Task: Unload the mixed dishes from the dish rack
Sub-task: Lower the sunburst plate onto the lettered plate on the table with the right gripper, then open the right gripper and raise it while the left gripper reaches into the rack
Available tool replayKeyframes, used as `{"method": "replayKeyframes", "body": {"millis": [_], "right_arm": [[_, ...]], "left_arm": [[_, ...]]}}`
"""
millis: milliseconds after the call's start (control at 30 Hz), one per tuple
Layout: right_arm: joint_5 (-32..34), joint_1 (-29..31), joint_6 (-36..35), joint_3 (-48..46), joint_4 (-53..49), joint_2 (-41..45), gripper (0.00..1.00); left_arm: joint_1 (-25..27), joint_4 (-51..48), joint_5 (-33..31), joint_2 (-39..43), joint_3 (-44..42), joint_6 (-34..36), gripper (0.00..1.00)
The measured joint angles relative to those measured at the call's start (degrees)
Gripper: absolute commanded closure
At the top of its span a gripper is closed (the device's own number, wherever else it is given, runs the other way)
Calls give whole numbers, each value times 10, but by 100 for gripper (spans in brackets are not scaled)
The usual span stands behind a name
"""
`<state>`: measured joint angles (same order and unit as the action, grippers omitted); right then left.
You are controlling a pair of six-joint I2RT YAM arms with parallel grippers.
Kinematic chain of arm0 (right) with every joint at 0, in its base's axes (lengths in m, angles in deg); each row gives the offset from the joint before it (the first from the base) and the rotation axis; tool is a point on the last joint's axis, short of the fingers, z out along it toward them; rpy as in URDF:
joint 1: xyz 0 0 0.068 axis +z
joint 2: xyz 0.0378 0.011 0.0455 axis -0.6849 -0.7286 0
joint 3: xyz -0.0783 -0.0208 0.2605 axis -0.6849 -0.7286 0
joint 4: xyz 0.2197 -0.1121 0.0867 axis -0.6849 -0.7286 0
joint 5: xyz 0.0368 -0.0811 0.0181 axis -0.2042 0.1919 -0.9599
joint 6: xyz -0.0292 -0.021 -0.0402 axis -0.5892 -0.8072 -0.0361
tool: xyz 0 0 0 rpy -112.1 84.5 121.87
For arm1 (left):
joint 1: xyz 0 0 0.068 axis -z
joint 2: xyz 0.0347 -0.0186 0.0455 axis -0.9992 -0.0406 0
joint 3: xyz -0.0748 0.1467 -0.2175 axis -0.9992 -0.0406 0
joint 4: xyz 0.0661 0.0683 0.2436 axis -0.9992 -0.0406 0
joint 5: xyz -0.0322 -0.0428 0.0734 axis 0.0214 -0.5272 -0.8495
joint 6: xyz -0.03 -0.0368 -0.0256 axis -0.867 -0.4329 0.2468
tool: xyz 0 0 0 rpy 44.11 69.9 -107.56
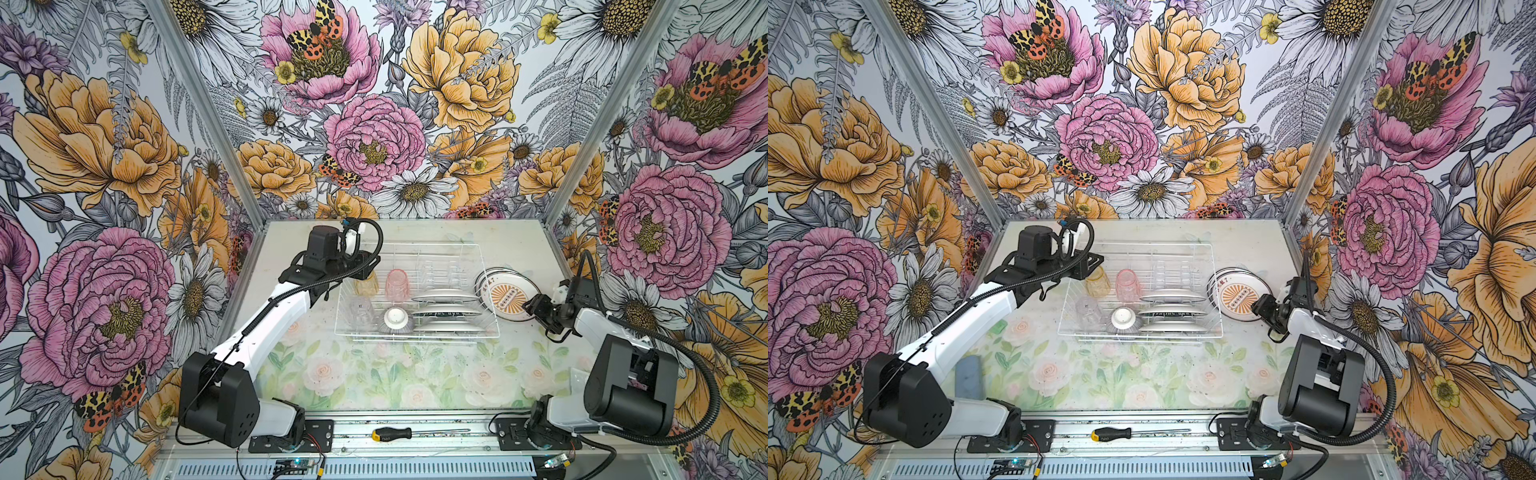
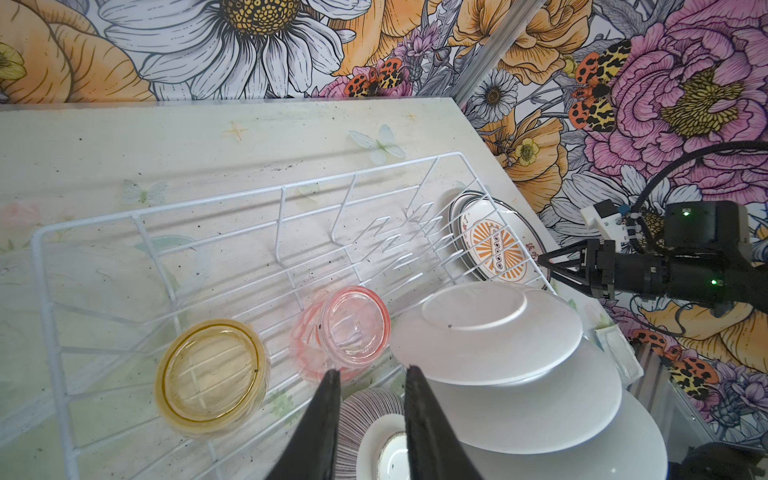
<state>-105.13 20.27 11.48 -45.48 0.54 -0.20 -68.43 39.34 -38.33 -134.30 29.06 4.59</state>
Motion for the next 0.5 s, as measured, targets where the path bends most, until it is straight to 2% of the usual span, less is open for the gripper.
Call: {"method": "replayKeyframes", "body": {"millis": [233,500], "right_arm": [[26,25,-10,26,0,-21,23],[61,39,-11,35,-2,-34,22]], "left_arm": [[0,0,0,0,0,0,70],[5,-1,0,1,-5,7,68]]}}
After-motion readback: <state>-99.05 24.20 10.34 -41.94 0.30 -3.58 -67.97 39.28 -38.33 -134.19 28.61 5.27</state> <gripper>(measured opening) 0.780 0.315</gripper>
